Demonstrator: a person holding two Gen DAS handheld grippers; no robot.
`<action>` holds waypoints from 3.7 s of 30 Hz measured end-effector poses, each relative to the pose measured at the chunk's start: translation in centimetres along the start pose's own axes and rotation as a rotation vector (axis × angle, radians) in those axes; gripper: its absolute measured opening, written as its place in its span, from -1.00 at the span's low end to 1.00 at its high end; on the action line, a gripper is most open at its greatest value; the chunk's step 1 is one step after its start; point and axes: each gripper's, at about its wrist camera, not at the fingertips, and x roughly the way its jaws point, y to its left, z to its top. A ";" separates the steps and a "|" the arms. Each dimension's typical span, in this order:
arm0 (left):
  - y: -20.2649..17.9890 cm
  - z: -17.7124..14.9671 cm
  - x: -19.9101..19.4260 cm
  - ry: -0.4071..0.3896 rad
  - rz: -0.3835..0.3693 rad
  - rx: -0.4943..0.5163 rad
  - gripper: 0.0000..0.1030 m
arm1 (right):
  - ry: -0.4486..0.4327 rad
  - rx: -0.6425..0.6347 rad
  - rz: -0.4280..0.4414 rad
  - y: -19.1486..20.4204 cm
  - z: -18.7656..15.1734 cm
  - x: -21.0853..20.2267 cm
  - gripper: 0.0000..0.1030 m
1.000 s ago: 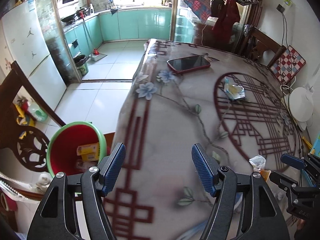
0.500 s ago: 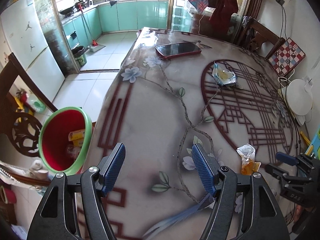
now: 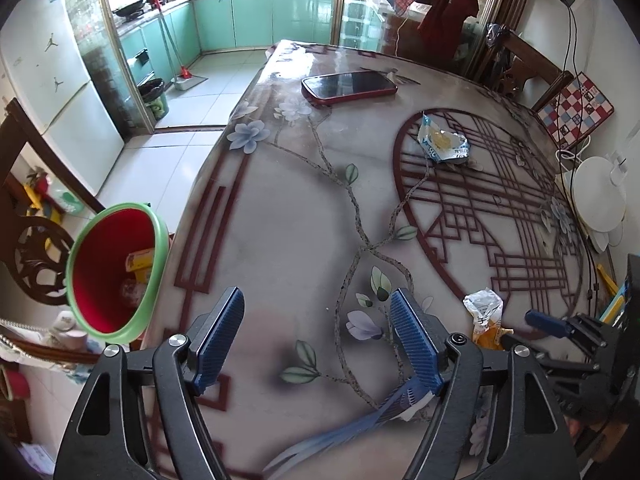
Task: Collect trash
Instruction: 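Grasp the orange-white snack wrapper with the right gripper while the left grasps the blue-white milk pouch, then carry wrapper and milk pouch over the red bucket and open both grippers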
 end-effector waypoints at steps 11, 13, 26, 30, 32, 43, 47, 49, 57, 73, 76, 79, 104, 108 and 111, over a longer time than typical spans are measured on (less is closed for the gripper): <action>-0.6 0.9 0.3 0.001 -0.033 -0.032 0.47 | 0.011 -0.016 0.029 1.0 1.4 1.3 0.02; -0.7 1.3 0.1 -0.009 -0.034 -0.022 0.47 | 0.016 -0.017 0.035 1.3 1.4 1.8 0.02; -2.7 4.2 2.7 0.004 -0.044 0.033 0.48 | -0.004 0.032 0.026 -0.4 0.7 2.0 -0.38; -5.1 6.2 4.3 -0.017 -0.058 0.096 0.48 | -0.030 0.073 0.017 -2.1 0.8 0.7 -0.41; -6.3 7.5 5.3 -0.024 -0.068 0.107 0.49 | -0.040 0.080 -0.001 -3.0 0.9 0.3 -0.41; -13.0 13.4 11.7 0.018 -0.147 0.103 0.56 | -0.051 0.168 -0.032 -8.3 0.8 0.0 -0.41; -14.9 15.3 14.9 0.031 -0.126 0.107 0.56 | -0.051 0.208 -0.030 -9.8 0.5 0.0 -0.41; -15.6 16.1 16.3 0.045 -0.127 0.093 0.56 | -0.048 0.220 -0.026 -10.4 0.4 0.0 -0.41; -17.1 16.8 19.2 0.086 -0.122 0.049 0.12 | -0.053 0.168 -0.039 -10.5 1.1 0.4 -0.41; -16.8 11.8 12.2 -0.051 -0.075 0.222 -0.93 | -0.038 0.220 -0.042 -10.4 0.9 0.2 -0.41; -15.5 9.5 10.4 -0.045 -0.076 0.217 -0.93 | -0.043 0.239 -0.033 -10.3 0.6 -0.3 -0.41; -14.1 7.3 8.6 -0.029 -0.079 0.218 -0.94 | -0.049 0.235 -0.040 -9.9 0.5 -0.9 -0.41; -9.1 0.6 3.5 0.023 -0.095 0.179 -0.94 | -0.112 0.187 -0.064 -5.4 0.7 -3.4 -0.41; -8.0 0.6 3.0 0.015 -0.081 0.175 -0.94 | -0.125 0.172 -0.062 -4.7 1.1 -3.8 -0.41; -6.6 0.8 2.5 -0.003 -0.061 0.158 -0.94 | -0.130 0.149 -0.064 -3.8 1.6 -3.9 -0.41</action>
